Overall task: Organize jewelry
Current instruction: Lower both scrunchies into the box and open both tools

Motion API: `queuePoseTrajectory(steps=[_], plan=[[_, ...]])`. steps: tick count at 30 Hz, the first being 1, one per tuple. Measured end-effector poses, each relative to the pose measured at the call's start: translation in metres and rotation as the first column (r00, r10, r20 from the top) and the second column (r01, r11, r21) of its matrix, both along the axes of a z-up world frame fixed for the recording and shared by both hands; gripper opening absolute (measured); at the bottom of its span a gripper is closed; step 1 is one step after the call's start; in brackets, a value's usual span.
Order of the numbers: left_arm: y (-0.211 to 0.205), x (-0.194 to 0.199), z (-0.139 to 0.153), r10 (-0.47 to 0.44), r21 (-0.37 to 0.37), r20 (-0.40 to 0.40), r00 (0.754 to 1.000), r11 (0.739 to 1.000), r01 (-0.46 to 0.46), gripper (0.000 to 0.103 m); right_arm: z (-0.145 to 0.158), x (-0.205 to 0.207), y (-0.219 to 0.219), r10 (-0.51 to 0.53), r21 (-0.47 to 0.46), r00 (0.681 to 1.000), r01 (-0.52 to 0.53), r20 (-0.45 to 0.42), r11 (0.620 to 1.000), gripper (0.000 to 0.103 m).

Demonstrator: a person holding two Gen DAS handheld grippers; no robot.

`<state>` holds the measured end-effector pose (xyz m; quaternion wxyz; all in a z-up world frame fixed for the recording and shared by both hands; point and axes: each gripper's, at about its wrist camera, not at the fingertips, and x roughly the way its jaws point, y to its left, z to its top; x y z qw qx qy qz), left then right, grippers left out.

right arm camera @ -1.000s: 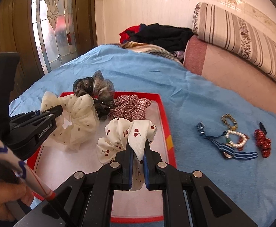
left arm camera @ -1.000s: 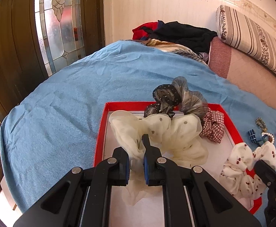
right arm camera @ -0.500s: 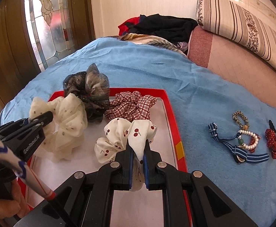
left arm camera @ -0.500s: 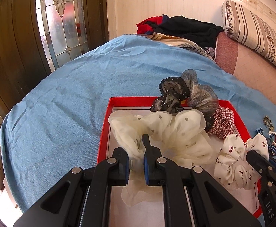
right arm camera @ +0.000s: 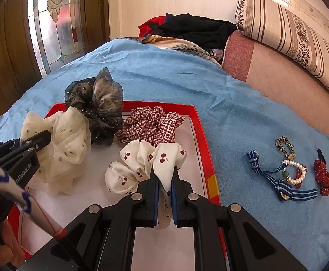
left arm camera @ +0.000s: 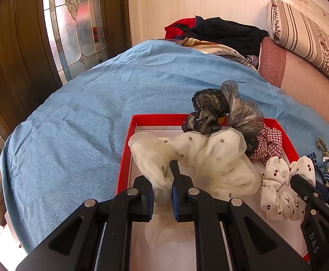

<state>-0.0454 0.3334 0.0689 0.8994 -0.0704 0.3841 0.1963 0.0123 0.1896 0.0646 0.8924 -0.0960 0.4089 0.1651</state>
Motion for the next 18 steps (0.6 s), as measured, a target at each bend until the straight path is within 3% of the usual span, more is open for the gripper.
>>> queuePoseTrajectory(steps=[18], plan=[[0.0053,0.0004,0.0008,0.019,0.001,0.004,1.000,1.000,-0.019,0.017,-0.0011,0.0035,0.0053,0.015,-0.025,1.000,-0.015,0.008,1.000,0.011]])
